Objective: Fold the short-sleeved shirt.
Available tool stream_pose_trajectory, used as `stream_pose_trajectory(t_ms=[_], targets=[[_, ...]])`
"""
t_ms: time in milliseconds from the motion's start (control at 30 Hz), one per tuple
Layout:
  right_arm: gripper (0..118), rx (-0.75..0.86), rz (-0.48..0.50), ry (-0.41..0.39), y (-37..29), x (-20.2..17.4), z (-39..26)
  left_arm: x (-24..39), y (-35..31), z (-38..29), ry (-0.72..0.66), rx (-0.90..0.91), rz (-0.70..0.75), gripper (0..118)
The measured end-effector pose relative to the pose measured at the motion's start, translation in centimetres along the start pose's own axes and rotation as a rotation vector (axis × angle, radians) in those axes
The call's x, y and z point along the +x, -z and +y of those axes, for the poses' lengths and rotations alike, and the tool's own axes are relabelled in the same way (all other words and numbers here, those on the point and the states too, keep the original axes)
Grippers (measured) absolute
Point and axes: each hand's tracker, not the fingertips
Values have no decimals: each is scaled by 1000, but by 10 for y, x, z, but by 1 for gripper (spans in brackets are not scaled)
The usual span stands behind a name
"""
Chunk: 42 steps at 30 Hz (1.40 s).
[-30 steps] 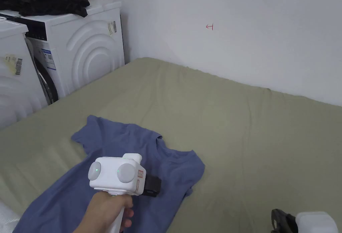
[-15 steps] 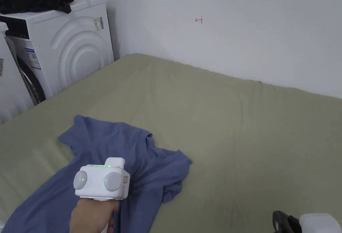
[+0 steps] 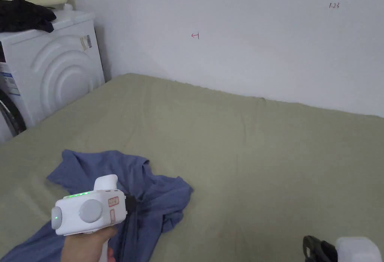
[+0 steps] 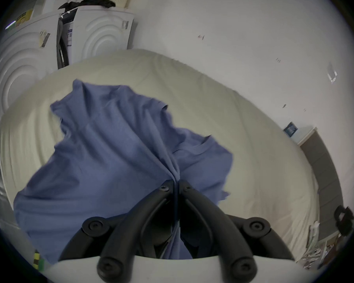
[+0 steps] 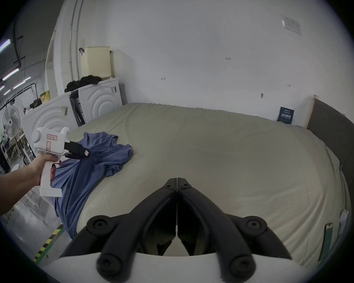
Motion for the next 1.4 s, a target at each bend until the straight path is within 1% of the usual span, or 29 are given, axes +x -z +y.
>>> stream_pose_trajectory(t_ms=[33, 100, 133, 233, 267, 300, 367, 400, 500, 700, 767, 867, 900, 1033, 1133, 1233, 1400], targets=[[1, 5, -7, 7, -4, 4, 0, 1, -1, 0, -15, 21, -28, 2], [1, 15, -23, 28, -15, 14, -2, 5, 0, -1, -55, 33, -145, 2], [1, 20, -32, 39, -20, 19, -3, 65, -37, 1, -40, 43, -168, 1], [1, 34, -64, 64, -38, 37, -7, 117, -55, 1, 12, 56, -220, 1], [1, 38, -75, 73, -43, 43, -8, 129, -40, 9, 14, 67, -261, 1], [1, 42, -86, 82, -49, 50, -10, 148, -42, 11, 12, 73, -310, 1], [1, 53, -113, 102, -62, 64, -13, 192, -51, 12, 54, 78, -353, 1], [1, 58, -124, 111, -67, 70, -14, 192, -32, 22, 53, 62, -396, 1], [1, 68, -163, 140, -87, 93, -20, 258, -40, 30, 108, 75, -520, 1], [1, 90, -245, 191, -121, 138, -31, 396, -65, 19, 235, 80, -765, 1], [1, 95, -264, 208, -131, 152, -35, 435, -71, 12, 281, 65, -818, 1], [1, 97, -301, 224, -141, 171, -43, 484, -61, -9, 365, 40, -809, 1], [1, 96, -310, 230, -144, 177, -46, 496, -50, -18, 381, 7, -784, 1], [1, 79, -346, 258, -151, 199, -61, 529, 17, -76, 403, -150, -700, 1], [1, 55, -367, 282, -152, 214, -73, 539, 60, -125, 422, -262, -631, 1], [1, 30, -388, 298, -151, 228, -82, 543, 89, -167, 420, -355, -590, 1], [1, 16, -401, 299, -151, 240, -88, 549, 98, -187, 444, -380, -581, 1]])
